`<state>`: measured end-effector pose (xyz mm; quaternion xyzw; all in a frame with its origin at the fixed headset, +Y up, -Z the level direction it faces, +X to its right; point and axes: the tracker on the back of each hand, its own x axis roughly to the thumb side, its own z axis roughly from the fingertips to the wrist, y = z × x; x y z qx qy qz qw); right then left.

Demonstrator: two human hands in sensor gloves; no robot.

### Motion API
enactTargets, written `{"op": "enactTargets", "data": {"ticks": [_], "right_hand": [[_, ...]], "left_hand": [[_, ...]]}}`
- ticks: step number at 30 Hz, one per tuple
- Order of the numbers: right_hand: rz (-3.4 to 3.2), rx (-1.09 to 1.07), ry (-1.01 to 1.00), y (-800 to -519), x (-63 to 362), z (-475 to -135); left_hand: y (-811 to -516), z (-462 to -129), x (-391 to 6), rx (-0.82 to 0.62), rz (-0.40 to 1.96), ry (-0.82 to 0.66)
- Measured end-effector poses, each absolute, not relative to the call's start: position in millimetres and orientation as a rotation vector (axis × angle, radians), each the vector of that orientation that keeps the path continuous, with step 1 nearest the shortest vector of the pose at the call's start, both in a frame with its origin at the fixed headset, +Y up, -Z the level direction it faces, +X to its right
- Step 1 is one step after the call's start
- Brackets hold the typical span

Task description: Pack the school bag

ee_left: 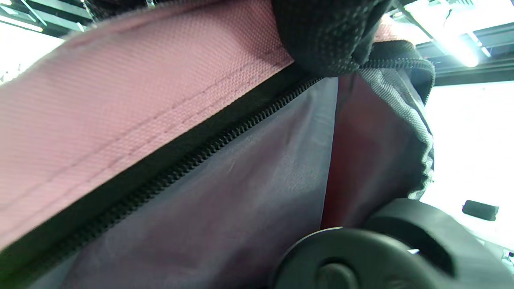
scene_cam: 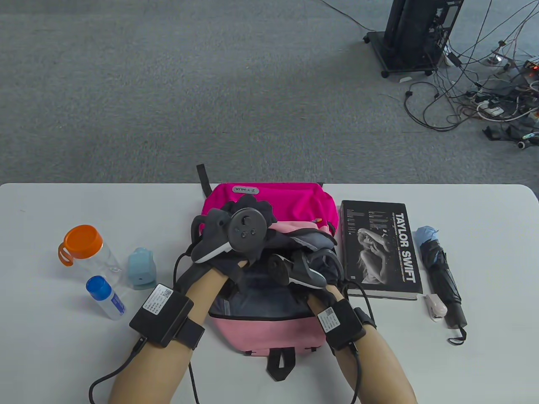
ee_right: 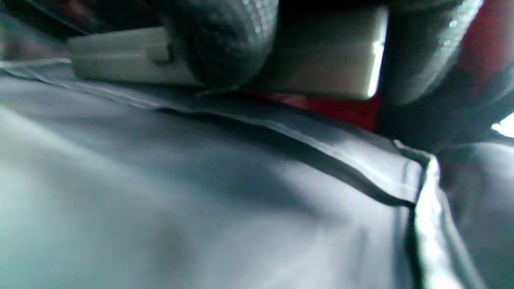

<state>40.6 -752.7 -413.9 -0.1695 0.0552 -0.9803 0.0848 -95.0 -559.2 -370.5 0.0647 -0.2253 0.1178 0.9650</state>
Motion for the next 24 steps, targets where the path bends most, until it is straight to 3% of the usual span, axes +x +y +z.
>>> {"op": "enactTargets", "data": {"ticks": [6,9,12,15,19,24], "right_hand": [[-2.915,-0.4,0.032,-762,39,-421],[-2.95,-0.564,0.061,-749,40,-405],[-3.018,-0.816,-0.239,-722,50,-381],[-3.158,-0.945,-0.277,-692,74,-359],[-3.22,-0.881,-0.094,-652,111,-336],[-3.136,-0.441,0.048,-621,165,-333]], "left_hand": [[-565,-372,-95,0.136,0.227,-0.439],[-565,-376,-98,0.112,0.246,-0.419],[-569,-384,-102,0.083,0.257,-0.403],[-571,-390,-104,0.079,0.275,-0.377],[-574,-393,-101,0.084,0.274,-0.374],[-575,-394,-97,0.08,0.259,-0.375]]}}
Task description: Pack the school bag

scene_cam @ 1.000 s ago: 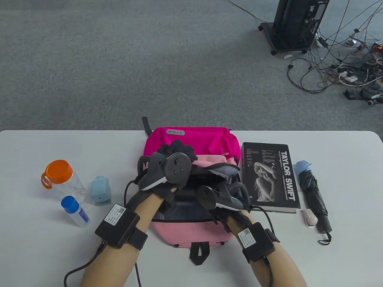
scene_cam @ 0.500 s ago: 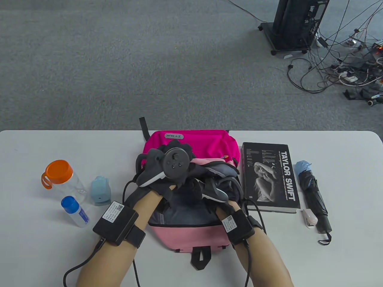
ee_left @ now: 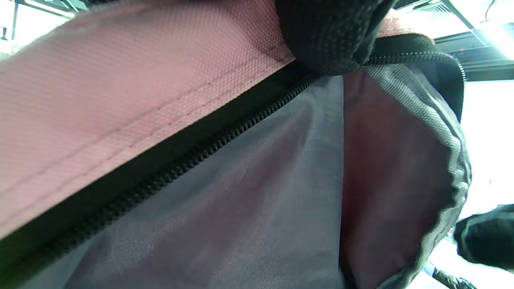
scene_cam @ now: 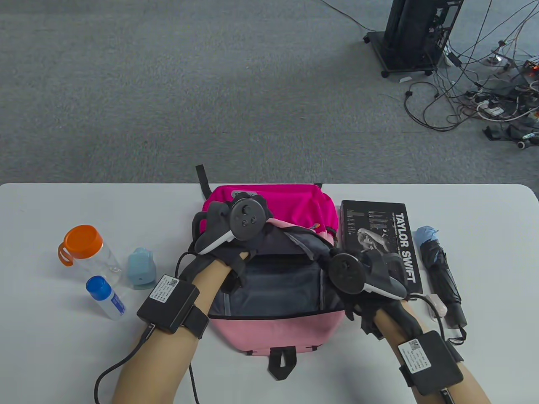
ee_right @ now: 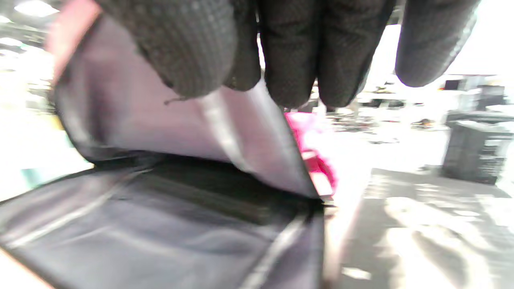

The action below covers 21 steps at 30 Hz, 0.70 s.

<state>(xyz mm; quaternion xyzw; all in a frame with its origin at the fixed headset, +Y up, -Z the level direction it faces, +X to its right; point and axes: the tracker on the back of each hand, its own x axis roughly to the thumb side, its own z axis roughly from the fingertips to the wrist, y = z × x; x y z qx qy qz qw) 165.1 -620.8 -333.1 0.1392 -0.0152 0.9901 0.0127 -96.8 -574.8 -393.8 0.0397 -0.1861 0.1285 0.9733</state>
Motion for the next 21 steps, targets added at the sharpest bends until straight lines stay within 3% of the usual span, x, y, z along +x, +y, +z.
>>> {"op": "enactTargets", "data": {"ticks": [3,8,14,21], "right_hand": [[3.051,0.145,-0.026,-624,197,-346],[2.905,-0.282,0.146,-657,245,-376],[2.79,-0.581,0.248,-700,263,-399],[2.829,-0.76,0.41,-729,271,-417]], "left_hand": [[-575,-394,-97,0.077,0.26,-0.372],[-577,-390,-99,0.082,0.235,-0.364],[-576,-389,-102,0.079,0.207,-0.36],[-575,-387,-102,0.084,0.189,-0.364]]}}
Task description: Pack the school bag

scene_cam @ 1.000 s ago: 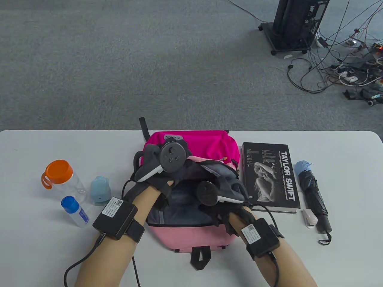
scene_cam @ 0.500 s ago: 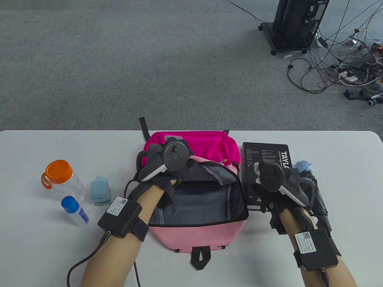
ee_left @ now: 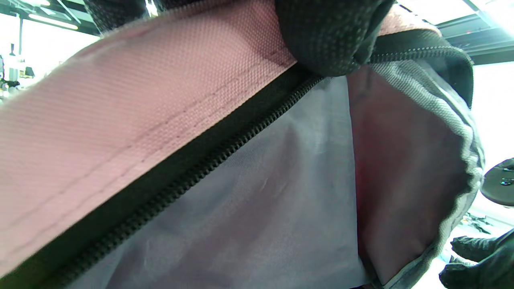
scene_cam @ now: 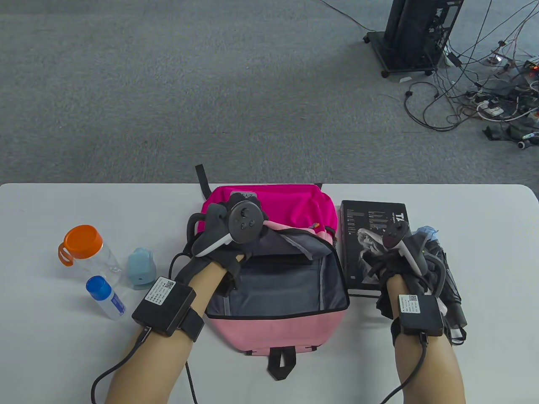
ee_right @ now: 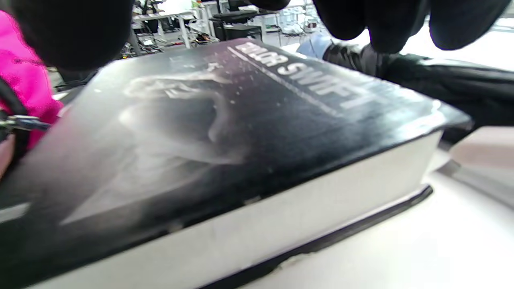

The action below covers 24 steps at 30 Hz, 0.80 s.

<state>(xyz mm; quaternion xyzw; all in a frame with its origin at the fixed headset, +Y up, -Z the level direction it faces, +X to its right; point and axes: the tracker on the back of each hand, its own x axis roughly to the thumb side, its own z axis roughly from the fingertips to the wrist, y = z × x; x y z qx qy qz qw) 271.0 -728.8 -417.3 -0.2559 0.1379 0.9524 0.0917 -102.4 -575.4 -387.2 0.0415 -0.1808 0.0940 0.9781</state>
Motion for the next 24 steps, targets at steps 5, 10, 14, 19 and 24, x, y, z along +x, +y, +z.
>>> {"op": "enactTargets", "data": {"ticks": [5,10,14,19,24], "right_hand": [[2.863,-0.806,0.447,-745,269,-425],[2.735,-0.851,0.418,-754,280,-427],[2.734,-0.863,0.404,-756,281,-428],[2.74,-0.854,0.342,-752,281,-426],[2.939,-0.859,0.262,-728,264,-425]], "left_hand": [[-579,-386,-102,0.087,0.164,-0.373],[-582,-384,-107,0.093,0.165,-0.366],[-587,-386,-109,0.089,0.149,-0.361],[-593,-387,-111,0.09,0.166,-0.354],[-595,-389,-112,0.083,0.155,-0.348]]}}
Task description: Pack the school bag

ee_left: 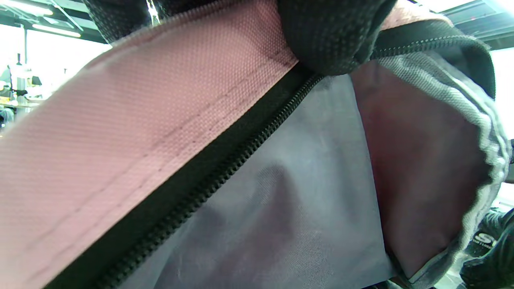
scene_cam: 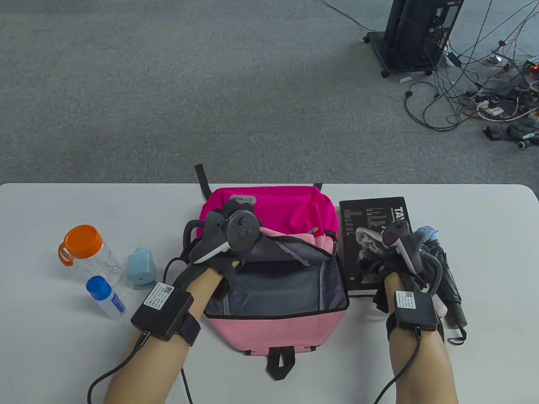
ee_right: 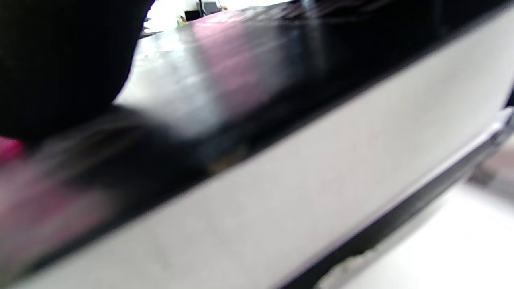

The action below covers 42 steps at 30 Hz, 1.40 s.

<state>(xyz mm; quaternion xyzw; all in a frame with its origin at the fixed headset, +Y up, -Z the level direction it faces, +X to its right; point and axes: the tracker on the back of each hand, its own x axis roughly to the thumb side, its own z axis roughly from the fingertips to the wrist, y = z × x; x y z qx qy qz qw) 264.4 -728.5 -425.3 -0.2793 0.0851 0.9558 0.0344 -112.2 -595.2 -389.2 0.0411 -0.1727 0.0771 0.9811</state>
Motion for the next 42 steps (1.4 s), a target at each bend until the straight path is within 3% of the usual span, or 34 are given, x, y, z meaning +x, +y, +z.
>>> {"op": "enactTargets", "data": {"ticks": [2,6,14,19,25,29,33,42], "right_hand": [[3.062,-0.869,0.195,-715,255,-423],[3.408,-0.862,-0.176,-680,232,-416],[3.501,-0.523,-0.408,-648,193,-390],[3.204,-0.413,-0.015,-647,195,-381],[3.104,-0.287,-0.098,-636,215,-356],[2.916,-0.273,-0.008,-606,243,-323],[2.805,-0.225,0.084,-594,258,-293],[2.489,-0.195,0.2,-629,273,-256]], "left_hand": [[-595,-390,-113,0.077,0.16,-0.344],[-594,-391,-112,0.08,0.165,-0.34],[-594,-392,-110,0.096,0.164,-0.338],[-595,-393,-112,0.091,0.163,-0.328],[-594,-393,-111,0.12,0.15,-0.307],[-590,-398,-109,0.129,0.184,-0.277],[-584,-401,-107,0.137,0.222,-0.235],[-582,-395,-95,0.145,0.19,-0.242]]}}
